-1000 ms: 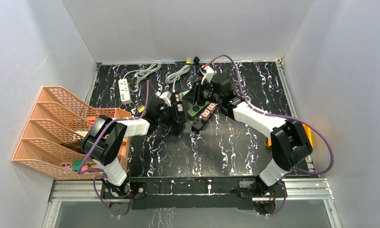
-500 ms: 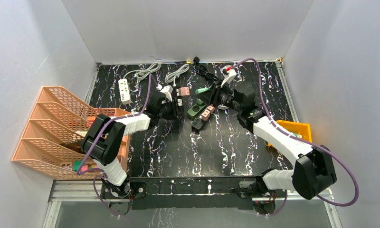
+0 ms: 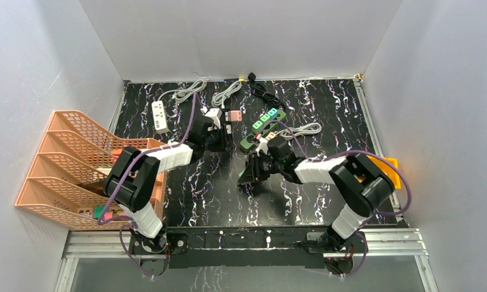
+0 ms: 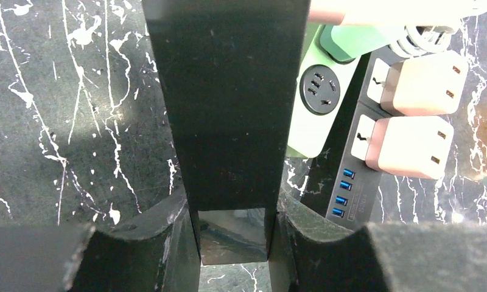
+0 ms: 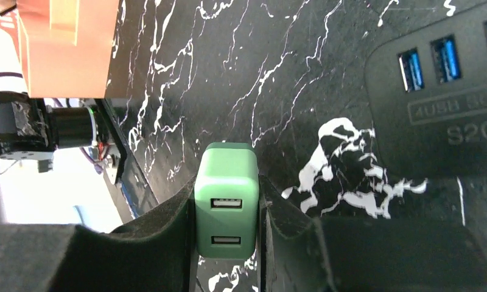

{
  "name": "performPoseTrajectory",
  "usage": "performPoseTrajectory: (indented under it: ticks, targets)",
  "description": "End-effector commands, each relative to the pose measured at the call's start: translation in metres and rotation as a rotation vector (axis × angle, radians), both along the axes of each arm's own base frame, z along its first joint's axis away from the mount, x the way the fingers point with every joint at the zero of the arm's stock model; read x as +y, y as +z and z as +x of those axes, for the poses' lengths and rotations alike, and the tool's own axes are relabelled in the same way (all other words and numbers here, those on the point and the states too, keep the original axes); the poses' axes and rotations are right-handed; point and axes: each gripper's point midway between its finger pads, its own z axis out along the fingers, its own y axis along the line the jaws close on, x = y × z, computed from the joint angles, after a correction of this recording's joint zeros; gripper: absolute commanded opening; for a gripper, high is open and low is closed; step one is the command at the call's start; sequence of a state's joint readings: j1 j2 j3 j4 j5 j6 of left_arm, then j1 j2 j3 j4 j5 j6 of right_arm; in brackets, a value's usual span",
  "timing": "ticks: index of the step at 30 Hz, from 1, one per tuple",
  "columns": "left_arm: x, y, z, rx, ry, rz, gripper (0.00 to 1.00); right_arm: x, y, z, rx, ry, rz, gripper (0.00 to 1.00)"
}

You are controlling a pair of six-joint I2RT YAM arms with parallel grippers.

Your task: Pull the plug off the socket

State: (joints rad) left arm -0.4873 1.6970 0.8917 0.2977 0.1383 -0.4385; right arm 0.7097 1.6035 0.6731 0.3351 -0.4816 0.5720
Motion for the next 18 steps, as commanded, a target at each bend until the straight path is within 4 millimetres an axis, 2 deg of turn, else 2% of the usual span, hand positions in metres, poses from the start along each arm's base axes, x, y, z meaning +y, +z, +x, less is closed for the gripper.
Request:
performPoseTrajectory:
  ticks: [1, 5, 7, 8, 12, 13, 14, 17, 18]
  targets:
    - [0.003, 0.037, 0.009, -0.117, 0.010, -0.013, 0.00, 0.036, 0.032, 0.017, 0.000, 0.029, 0.205, 0.00]
    - [0.008, 0.039, 0.008, -0.121, 0.027, 0.000, 0.00, 0.055, 0.015, 0.021, 0.130, 0.048, 0.252, 0.00]
    - [0.010, 0.040, 0.007, -0.122, 0.035, 0.005, 0.00, 0.065, 0.013, 0.020, 0.207, 0.066, 0.303, 0.06]
    - [0.011, 0.040, 0.006, -0.121, 0.039, 0.010, 0.00, 0.068, 0.013, 0.018, 0.227, 0.077, 0.332, 0.12]
    - [0.015, 0.040, 0.004, -0.124, 0.047, 0.019, 0.00, 0.075, 0.003, 0.016, 0.245, 0.080, 0.304, 0.47]
    - [0.016, 0.041, 0.004, -0.125, 0.049, 0.021, 0.00, 0.074, 0.000, 0.018, 0.225, 0.068, 0.269, 0.62]
    - [0.017, 0.041, 0.004, -0.128, 0.052, 0.023, 0.00, 0.074, -0.002, 0.021, 0.182, 0.062, 0.224, 0.72]
    - [0.020, 0.041, 0.005, -0.134, 0.065, 0.032, 0.00, 0.067, -0.001, 0.037, 0.029, 0.000, 0.057, 0.91]
    - [0.020, 0.041, 0.005, -0.137, 0.067, 0.034, 0.00, 0.063, 0.006, 0.043, 0.012, -0.050, 0.019, 0.91]
